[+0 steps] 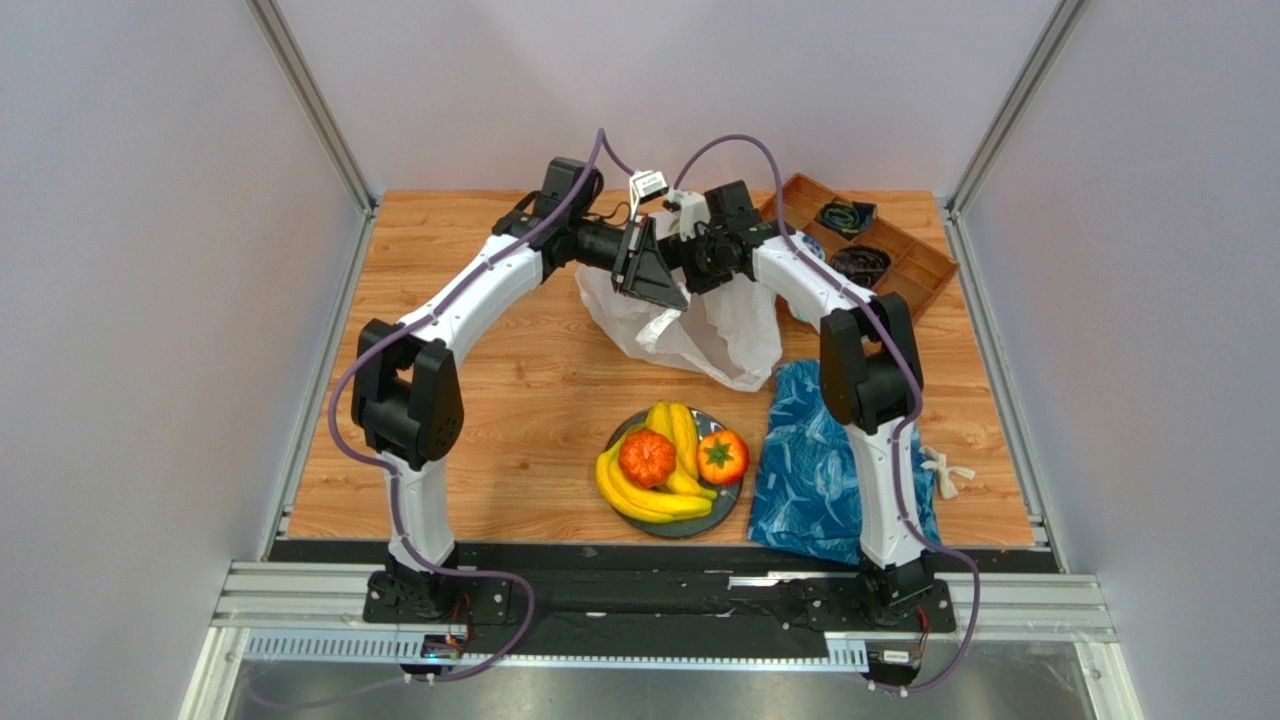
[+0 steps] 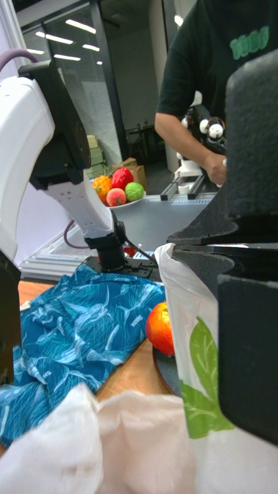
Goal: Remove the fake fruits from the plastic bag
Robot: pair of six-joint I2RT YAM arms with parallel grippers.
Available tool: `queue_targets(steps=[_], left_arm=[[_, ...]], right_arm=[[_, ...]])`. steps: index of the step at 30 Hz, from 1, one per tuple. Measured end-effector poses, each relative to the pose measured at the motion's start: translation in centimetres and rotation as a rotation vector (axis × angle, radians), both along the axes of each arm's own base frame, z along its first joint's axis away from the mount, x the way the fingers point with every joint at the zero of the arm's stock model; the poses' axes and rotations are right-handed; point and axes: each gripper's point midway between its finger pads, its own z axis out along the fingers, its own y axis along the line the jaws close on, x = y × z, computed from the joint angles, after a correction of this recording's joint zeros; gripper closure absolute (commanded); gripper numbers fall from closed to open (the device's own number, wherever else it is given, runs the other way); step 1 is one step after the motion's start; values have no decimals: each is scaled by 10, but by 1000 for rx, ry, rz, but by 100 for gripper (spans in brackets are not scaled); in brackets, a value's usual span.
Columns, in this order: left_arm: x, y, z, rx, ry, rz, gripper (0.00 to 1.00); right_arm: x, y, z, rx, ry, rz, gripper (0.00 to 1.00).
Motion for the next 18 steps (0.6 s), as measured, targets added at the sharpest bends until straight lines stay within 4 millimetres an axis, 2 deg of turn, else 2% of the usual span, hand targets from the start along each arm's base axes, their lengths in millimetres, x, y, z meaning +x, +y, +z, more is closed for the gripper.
queue_targets(steps=[5,8,12,16,18], left_arm=[[0,-11,-9,0,29,-29,100],[-1,-15,-12,0,52,-45,100],[-2,-15,-10,-10,56,-57,100],[-1,-16,2,-29,25,-62,100],[0,-16,7,-37,1,-64,100]], right_arm=[[9,37,-5,117,16,91,0],[-1,58,-14,190,63,179,1],[-19,75,-24,200,112,258,4],[-26,76,-30,166,129,256,4],[-29,66,-35,143,145,225,3]])
